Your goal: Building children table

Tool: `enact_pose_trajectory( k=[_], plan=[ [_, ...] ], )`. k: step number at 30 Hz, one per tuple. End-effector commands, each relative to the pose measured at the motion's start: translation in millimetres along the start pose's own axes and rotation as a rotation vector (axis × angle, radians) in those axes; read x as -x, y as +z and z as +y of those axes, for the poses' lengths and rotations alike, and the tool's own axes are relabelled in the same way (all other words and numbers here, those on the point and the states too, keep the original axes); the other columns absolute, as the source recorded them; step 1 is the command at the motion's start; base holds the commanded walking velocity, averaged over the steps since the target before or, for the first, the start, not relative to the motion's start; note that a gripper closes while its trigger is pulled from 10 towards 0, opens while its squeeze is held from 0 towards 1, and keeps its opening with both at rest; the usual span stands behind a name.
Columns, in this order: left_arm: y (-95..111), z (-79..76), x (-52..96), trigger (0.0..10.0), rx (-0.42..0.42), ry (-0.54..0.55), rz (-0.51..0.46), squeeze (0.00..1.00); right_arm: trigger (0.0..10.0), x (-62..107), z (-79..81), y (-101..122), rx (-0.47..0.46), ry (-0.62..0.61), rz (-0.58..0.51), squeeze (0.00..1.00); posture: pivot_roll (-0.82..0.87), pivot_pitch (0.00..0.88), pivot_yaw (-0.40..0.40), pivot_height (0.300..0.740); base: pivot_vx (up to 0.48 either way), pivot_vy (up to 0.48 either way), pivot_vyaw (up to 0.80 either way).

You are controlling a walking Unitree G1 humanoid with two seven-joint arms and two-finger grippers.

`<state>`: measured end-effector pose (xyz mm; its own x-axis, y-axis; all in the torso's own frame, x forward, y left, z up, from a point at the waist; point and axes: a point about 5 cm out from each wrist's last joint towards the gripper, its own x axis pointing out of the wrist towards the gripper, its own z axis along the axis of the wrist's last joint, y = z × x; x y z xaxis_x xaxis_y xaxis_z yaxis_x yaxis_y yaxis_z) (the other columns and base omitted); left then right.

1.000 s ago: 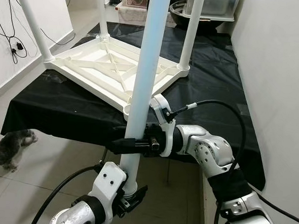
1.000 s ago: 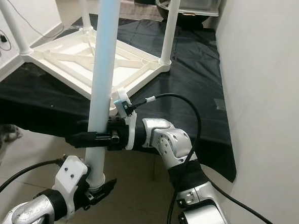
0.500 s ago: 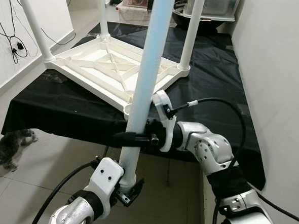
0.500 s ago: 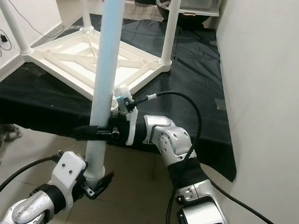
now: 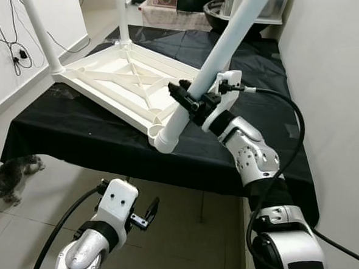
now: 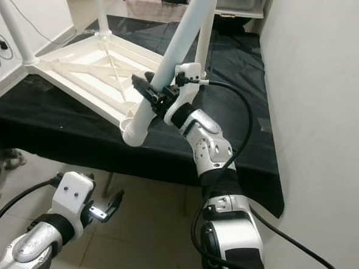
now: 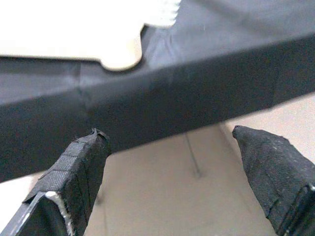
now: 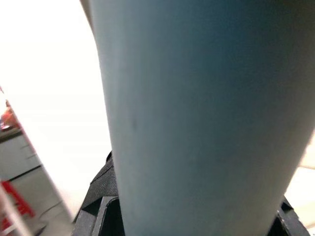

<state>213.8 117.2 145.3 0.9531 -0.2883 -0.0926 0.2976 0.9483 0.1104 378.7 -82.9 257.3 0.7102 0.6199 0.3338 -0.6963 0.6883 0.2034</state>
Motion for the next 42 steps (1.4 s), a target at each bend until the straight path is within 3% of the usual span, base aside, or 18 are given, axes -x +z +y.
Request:
enact_pose_trajectory(
  k=[1, 8, 10, 11, 20, 27, 42],
  plan=[
    [11, -1.2, -0.9, 10.0, -0.012, 0.017, -0.049, 0.00, 10.0, -7.4, 6.6, 16, 0.050, -0.023, -0.077, 0.00, 0.04, 0.104, -0.012, 0.734, 0.000, 0.000, 0.00],
    [27, 11.8, -7.7, 10.0, -0.013, 0.118, -0.129, 0.00, 10.0, -20.0, 22.1, 26, 0.183, -0.024, -0.143, 0.00, 0.03, 0.081, -0.021, 0.734, 0.000, 0.000, 0.00],
    [27, 11.8, -7.7, 10.0, -0.013, 0.118, -0.129, 0.00, 10.0, -20.0, 22.1, 26, 0.183, -0.024, -0.143, 0.00, 0.03, 0.081, -0.021, 0.734, 0.000, 0.000, 0.00],
    [36, 22.6, -9.2, 10.0, -0.037, 0.181, -0.176, 0.00, 10.0, -22.8, 24.8, 26, 0.198, -0.037, -0.158, 0.00, 0.03, 0.078, -0.022, 0.734, 0.000, 0.000, 0.00],
    [55, 42.8, -11.2, 10.0, -0.075, 0.332, -0.259, 0.00, 10.0, -24.4, 24.1, 19, 0.204, -0.095, -0.164, 0.00, 0.03, 0.077, -0.025, 0.734, 0.000, 0.000, 0.48],
    [53, 50.7, -10.3, 10.0, -0.096, 0.396, -0.246, 0.00, 10.0, -26.1, 22.0, 13, 0.193, -0.123, -0.129, 0.00, 0.02, 0.089, -0.026, 0.734, 0.284, 0.000, 0.00],
    [51, 54.6, -7.7, 10.0, -0.129, 0.410, -0.227, 0.00, 10.0, -24.8, 18.4, 9, 0.189, -0.131, -0.121, 0.00, 0.04, 0.102, -0.022, 0.734, 0.445, 0.000, 0.00]
  ],
)
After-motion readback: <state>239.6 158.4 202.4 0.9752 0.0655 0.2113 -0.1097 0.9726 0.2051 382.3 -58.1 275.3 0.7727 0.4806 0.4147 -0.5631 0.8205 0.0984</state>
